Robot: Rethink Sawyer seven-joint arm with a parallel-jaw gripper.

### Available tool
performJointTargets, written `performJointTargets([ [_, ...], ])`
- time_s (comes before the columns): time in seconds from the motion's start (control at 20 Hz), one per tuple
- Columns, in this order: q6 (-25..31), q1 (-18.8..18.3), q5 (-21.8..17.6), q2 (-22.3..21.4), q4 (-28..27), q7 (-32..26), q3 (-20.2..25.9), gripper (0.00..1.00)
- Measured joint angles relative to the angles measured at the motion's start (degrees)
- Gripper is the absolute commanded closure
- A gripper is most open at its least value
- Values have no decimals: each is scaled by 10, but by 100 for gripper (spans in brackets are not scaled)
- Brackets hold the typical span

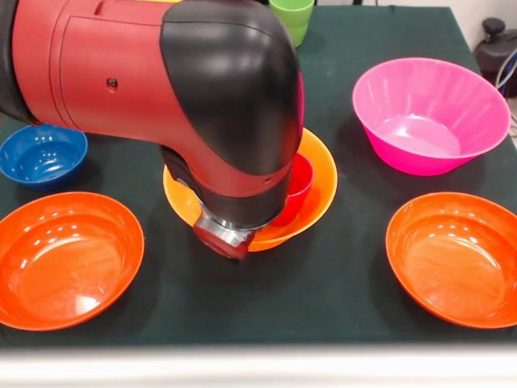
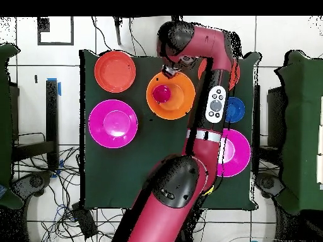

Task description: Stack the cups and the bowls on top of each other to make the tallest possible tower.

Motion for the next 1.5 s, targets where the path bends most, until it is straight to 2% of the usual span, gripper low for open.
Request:
performJointTargets([
  [0.3, 0, -11, -13, 11, 0, 0, 39, 0],
  [0.55, 0, -17, -15, 14, 0, 0, 52, 0],
  [1.15, 16, -29, 1, -11, 18, 0, 43, 0],
  [1.5, 27, -31, 44, -43, 43, 2, 21, 0],
])
